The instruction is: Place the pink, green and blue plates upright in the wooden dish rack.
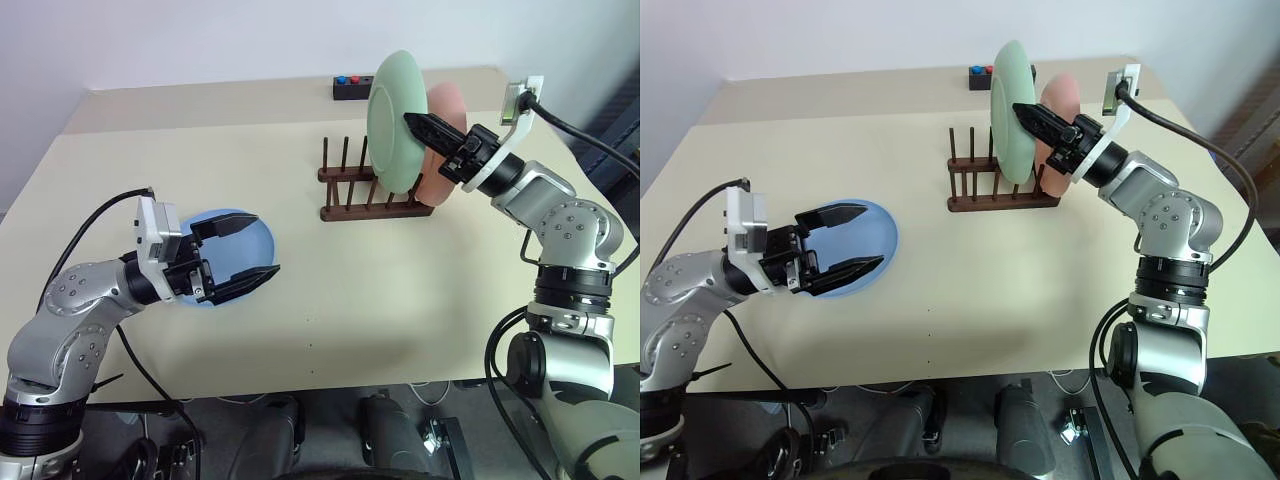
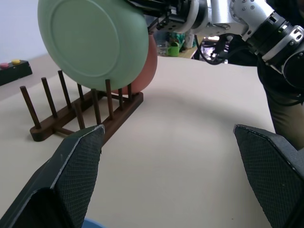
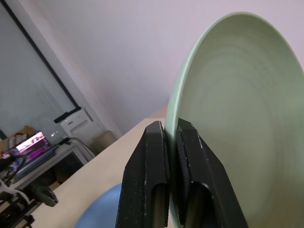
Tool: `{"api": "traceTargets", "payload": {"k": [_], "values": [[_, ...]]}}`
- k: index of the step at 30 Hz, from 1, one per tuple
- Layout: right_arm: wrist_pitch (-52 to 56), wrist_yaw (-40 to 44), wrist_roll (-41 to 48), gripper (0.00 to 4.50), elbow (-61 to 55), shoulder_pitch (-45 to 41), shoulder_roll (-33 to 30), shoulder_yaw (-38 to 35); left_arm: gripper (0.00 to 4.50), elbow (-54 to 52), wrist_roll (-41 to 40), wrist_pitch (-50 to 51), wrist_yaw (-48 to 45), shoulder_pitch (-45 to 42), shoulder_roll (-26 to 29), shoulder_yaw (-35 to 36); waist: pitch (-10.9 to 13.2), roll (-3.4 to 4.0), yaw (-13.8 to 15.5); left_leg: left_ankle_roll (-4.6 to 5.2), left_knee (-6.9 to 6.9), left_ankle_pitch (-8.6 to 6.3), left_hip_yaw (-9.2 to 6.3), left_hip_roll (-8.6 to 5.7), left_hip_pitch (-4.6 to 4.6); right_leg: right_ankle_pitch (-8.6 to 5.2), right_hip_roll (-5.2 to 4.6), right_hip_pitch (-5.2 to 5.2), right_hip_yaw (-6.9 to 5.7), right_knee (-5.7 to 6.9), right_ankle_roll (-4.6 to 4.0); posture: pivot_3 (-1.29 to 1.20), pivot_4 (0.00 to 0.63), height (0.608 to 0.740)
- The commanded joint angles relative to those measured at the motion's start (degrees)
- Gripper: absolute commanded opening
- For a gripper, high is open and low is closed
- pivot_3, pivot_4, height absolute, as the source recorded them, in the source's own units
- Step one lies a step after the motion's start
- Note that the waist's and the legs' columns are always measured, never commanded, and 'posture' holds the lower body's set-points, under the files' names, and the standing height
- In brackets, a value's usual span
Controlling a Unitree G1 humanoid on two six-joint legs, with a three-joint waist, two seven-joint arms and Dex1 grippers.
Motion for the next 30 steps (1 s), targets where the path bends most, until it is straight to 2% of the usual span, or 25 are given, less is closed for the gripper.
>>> {"api": "traceTargets", "payload": {"k": [1,11,14,21,30], "values": [[-1.79,0.60,-1.12,0.10,-1.12,0.24,-0.61,0.17,4.50,-1.62,-0.07,-0.88,0.21,0.14,0.28,1.10,0.00,0.00,0.02,0.00,0.00,0.00,0.00,0.00,0.00,0.00,0.00,0.00,0.00,0.00,0.00,0.00,0.150,0.740],[-2.30,1.02,-3.47,0.10,-0.13,0.75,-0.73,1.17,4.50,-1.71,0.03,-0.91,0.40,0.40,0.41,1.28,0.00,0.00,0.03,0.00,0.00,0.00,0.00,0.00,0.00,0.00,0.00,0.01,0.00,-0.01,0.00,0.00,0.150,0.740],[-2.99,1.64,-4.31,0.95,0.22,0.75,-0.79,1.58,4.50,-1.80,-0.01,-0.93,0.45,0.50,0.44,1.32,0.00,0.00,-0.01,0.00,0.00,0.00,0.00,0.00,0.00,0.00,0.00,0.01,0.00,-0.01,0.00,0.00,0.150,0.740],[-4.26,1.91,-5.54,4.41,-0.26,0.05,-0.83,1.56,4.50,-2.01,-0.22,-0.87,0.55,0.63,0.49,1.30,0.00,0.00,0.00,0.00,0.00,0.00,0.00,0.00,0.00,0.00,0.00,0.00,0.00,-0.01,0.00,0.00,0.150,0.740],[-7.47,2.62,-6.94,4.46,-2.95,-2.62,-2.18,1.97,4.50,-2.00,-0.47,-0.77,0.46,0.64,0.53,1.25,0.00,0.00,-0.02,0.00,-0.01,0.00,0.00,0.00,0.00,0.00,0.00,-0.01,0.00,-0.01,0.00,0.00,0.150,0.740]]}}
